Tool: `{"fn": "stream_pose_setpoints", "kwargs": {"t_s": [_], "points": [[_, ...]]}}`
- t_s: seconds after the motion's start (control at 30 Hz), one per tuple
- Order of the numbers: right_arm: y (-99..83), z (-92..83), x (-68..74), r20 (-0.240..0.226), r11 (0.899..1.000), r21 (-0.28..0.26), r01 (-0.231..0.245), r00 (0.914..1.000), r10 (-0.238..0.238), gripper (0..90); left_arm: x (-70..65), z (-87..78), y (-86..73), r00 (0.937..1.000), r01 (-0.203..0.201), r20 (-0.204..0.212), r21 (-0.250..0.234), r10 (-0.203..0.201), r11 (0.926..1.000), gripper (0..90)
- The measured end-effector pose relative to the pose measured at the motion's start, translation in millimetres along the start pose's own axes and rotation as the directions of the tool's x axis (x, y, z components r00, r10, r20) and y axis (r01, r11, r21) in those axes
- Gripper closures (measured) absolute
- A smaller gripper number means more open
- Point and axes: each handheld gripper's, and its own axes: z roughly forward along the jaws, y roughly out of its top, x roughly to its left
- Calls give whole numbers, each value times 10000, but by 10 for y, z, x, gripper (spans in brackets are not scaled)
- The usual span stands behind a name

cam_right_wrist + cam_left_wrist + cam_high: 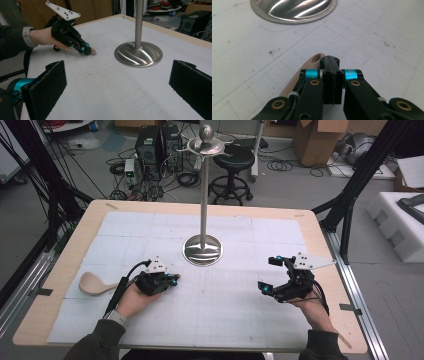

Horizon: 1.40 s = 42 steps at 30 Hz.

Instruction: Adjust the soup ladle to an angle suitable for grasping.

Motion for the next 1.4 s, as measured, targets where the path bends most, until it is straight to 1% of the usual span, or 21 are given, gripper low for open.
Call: {"fn": "stream_pose_setpoints", "kwargs": {"t_s": [0.07, 0.2, 0.27, 0.4, 0.5, 0.6, 0.67, 0.73, 0.8, 0.93, 1.03, 1.07, 1.13, 1.17, 1.23, 1.33, 1.4], "points": [[-1, 1, -1, -8, 10000, -5, -17, 10000, 17, 4, 14, 25, 40, 9998, -172, -123, 212, 175, 9996, 900], [-2, -5, -4, 17, 10000, -14, 8, 10000, -8, 4, 85, 60, 69, 10000, 76, -51, 117, -75, 9999, 900], [-1, -14, -7, 17, 10000, -31, 4, 10000, -4, 4, 97, 72, 79, 9999, 107, -106, 108, -106, 9999, 900], [-3, -11, -8, 18, 10000, -7, -22, 10000, 22, 3, 124, 113, 137, 9996, 43, -296, 364, -32, 9993, 900], [1, -15, -3, -12, 10000, -39, 2, 10000, -2, 4, 183, 129, 137, 9994, 306, -147, 113, -304, 9995, 900], [0, -18, -4, 2, 10000, -29, -41, 10000, 41, 4, 200, 141, 138, 9992, 337, -237, 34, -336, 9994, 900], [-2, -14, -7, 13, 10000, -6, -47, 10000, 47, 4, 213, 151, 138, 9986, 455, -271, -75, -457, 9989, 900], [0, -11, -3, -19, 10000, -13, -17, 10000, 17, 3, 227, 158, 143, 9985, 457, -310, -94, -460, 9989, 900], [1, -16, -3, -11, 10000, -41, -10, 10000, 10, 4, 238, 166, 146, 9980, 555, -302, -150, -560, 9983, 900], [0, -18, -6, 4, 10000, -32, -30, 10000, 30, 4, 248, 182, 149, 9972, 571, -462, -240, -582, 9981, 900], [0, -20, -4, -22, 10000, -45, -23, 10000, 23, 4, 213, 179, 154, 9970, 500, -584, -57, -503, 9987, 900], [-1, -26, -7, -5, 10000, -48, -28, 10000, 28, 4, 209, 176, 151, 9976, 470, -518, 31, -468, 9989, 900], [-5, -39, -15, 36, 10000, -59, -43, 10000, 43, 4, 204, 158, 143, 9974, 546, -487, 173, -537, 9984, 900], [-8, -46, -16, 37, 10000, -71, -42, 10000, 42, 4, 205, 139, 145, 9978, 471, -473, 231, -460, 9986, 900], [-12, -62, -18, 83, 9999, -93, -60, 9999, 60, 4, 195, 85, 163, 9981, 498, -371, 30, -497, 9988, 900], [-20, -85, -16, 114, 9999, -115, -87, 9999, 88, 4, 149, -34, 207, 9992, 374, -124, -399, -379, 9985, 900], [-24, -97, -13, 161, 9999, -117, -107, 9998, 108, 4, 130, -97, 218, 9994, 325, -115, -425, -330, 9986, 900]]}}
